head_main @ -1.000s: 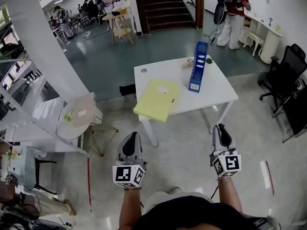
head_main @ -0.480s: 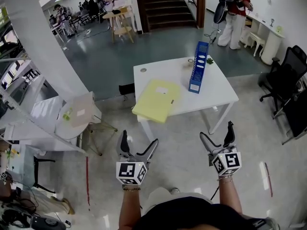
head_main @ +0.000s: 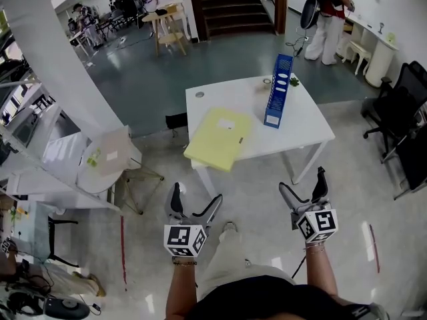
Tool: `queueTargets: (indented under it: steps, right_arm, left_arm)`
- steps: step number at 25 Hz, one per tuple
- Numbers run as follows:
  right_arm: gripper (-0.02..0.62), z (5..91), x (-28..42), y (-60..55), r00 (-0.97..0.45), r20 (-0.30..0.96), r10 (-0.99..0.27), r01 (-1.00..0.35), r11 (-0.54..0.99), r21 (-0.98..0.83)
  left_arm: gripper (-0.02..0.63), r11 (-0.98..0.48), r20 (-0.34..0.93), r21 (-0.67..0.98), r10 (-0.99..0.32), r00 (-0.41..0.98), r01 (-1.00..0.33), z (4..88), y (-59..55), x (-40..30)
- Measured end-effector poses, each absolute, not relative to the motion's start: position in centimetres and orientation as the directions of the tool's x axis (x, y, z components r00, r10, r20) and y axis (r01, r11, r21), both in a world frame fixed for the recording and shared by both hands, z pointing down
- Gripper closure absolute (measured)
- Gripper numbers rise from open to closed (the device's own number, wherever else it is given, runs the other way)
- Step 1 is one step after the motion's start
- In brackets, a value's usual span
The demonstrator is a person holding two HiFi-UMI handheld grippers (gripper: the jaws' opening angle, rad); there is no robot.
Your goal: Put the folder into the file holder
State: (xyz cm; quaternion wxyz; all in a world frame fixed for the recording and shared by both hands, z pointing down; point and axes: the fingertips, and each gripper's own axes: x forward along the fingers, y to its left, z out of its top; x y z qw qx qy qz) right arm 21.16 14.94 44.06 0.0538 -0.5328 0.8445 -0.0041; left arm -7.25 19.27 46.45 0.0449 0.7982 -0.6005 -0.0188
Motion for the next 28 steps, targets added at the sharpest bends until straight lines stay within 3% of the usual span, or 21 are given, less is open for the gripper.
queueTargets:
  steps: [12, 28]
  right_arm:
    - [0.009, 43.7, 18.9, 6.6, -0.426, -0.092, -0.9, -0.902, 0.431, -0.044]
    - [0.009, 45.0, 15.1, -8.7, -0.389, -0.041, -0.92, -0.918, 0.391, -0.067]
  left_arm:
    - [0.043, -0.219, 0.025, 0.103, -0.975, 0.223, -0.97, 46.3, 11.2, -11.3]
    - [0.044, -0.339, -0.011, 0.065, -0.941, 0.339, -0.939, 45.2, -4.6, -14.5]
